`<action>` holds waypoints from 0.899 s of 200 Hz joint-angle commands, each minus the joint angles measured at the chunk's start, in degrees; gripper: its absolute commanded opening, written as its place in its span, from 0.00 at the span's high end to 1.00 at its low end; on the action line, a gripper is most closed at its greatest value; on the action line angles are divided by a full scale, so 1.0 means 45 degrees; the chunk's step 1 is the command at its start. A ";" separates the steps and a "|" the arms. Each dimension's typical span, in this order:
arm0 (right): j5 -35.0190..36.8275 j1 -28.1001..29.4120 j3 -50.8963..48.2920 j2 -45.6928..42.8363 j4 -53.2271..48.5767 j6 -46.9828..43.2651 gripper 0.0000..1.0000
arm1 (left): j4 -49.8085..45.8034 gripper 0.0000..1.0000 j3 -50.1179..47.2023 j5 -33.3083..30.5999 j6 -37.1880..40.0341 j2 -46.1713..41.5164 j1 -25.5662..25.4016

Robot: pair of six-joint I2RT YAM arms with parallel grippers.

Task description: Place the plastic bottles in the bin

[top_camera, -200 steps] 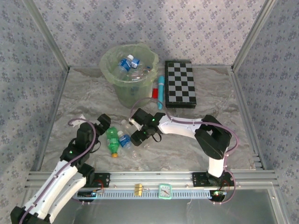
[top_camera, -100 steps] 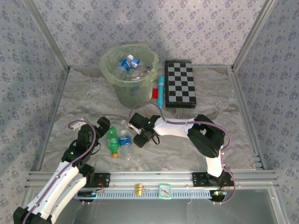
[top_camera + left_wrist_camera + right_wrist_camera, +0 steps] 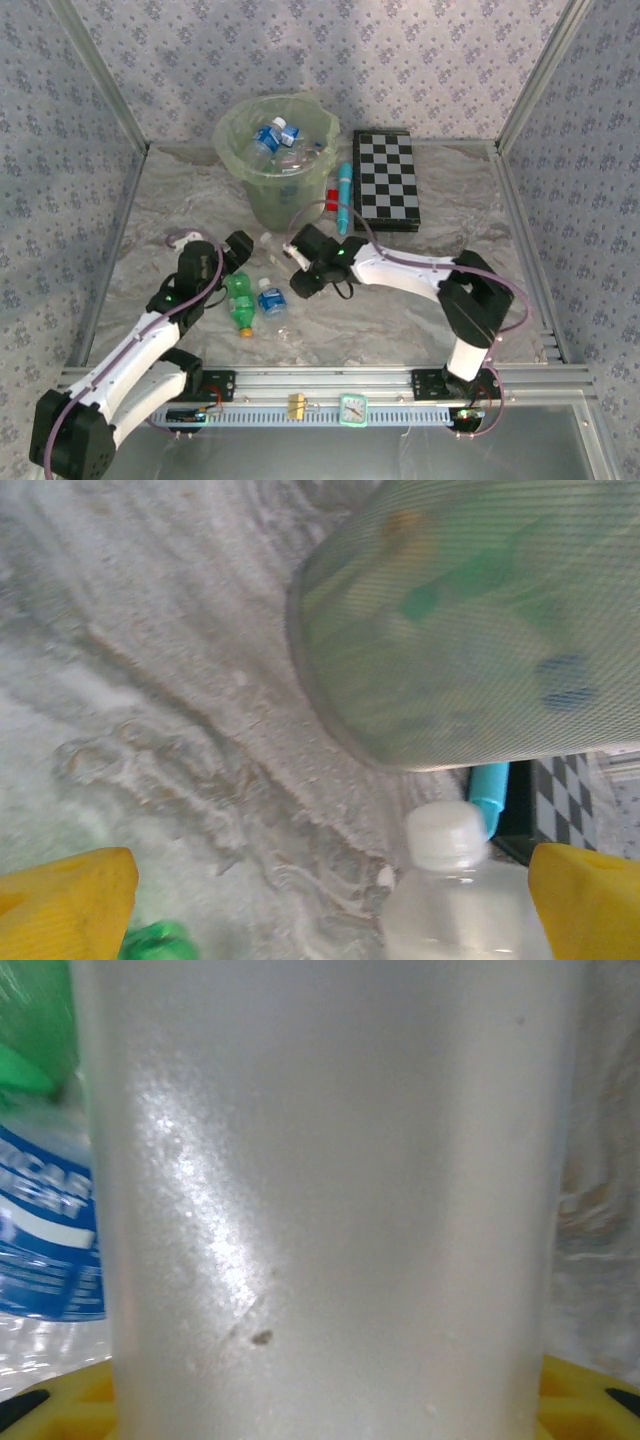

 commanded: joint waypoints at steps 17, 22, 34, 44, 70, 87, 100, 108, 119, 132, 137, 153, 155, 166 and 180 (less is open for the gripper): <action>-0.1272 -0.1089 -0.1020 -0.2688 0.0980 0.0504 0.49 | 0.1202 0.00 0.1106 -0.0048 0.0874 0.0697 0.0048; -0.1488 -0.1244 -0.1117 -0.3065 0.1055 0.0485 0.50 | 0.1161 0.00 0.1177 -0.0122 0.0946 0.0750 0.0058; -0.2132 -0.1598 -0.1379 -0.4116 0.1338 0.0287 0.50 | 0.0996 0.00 0.1314 -0.0197 0.1121 0.0800 0.0102; -0.2474 -0.1843 -0.1543 -0.5003 0.1575 0.0135 0.50 | 0.0878 0.00 0.1366 -0.0237 0.1194 0.0782 0.0155; -0.2635 -0.2636 -0.1431 -0.6770 0.1982 -0.0121 0.50 | 0.0711 0.00 0.1293 -0.0297 0.1289 0.0667 0.0280; -0.2747 -0.3321 -0.0998 -0.7295 0.2360 -0.0172 0.51 | 0.0632 0.00 0.1304 -0.0266 0.1328 0.0664 0.0397; -0.2499 -0.3751 -0.0355 -0.7298 0.2424 -0.0360 0.52 | 0.0601 0.00 0.1307 -0.0186 0.1396 0.0683 0.0478; -0.2308 -0.3952 0.0184 -0.7179 0.2450 -0.0618 0.52 | 0.0577 0.00 0.1344 -0.0139 0.1454 0.0684 0.0531; -0.2011 -0.4117 0.0875 -0.6893 0.2580 -0.1091 0.52 | 0.0507 0.00 0.1402 -0.0093 0.1562 0.0665 0.0575; -0.1660 -0.4309 0.1568 -0.6354 0.2876 -0.1651 0.52 | 0.0346 0.00 0.1483 -0.0021 0.1708 0.0627 0.0610; -0.1497 -0.4411 0.1836 -0.6101 0.2983 -0.1789 0.52 | 0.0311 0.00 0.1502 -0.0006 0.1750 0.0597 0.0612; -0.1404 -0.4690 0.2933 -0.5139 0.3098 -0.2213 0.52 | 0.0117 0.00 0.1520 0.0042 0.1875 0.0463 0.0634; -0.1416 -0.4711 0.3044 -0.4996 0.3099 -0.2288 0.52 | 0.0092 0.00 0.1507 0.0038 0.1898 0.0443 0.0634; -0.1483 -0.4775 0.3806 -0.4305 0.3195 -0.2629 0.52 | -0.0058 0.00 0.1484 0.0026 0.1991 0.0326 0.0654; -0.1565 -0.4810 0.4746 -0.3405 0.3208 -0.3054 0.52 | -0.0235 0.00 0.1426 0.0060 0.2088 0.0212 0.0673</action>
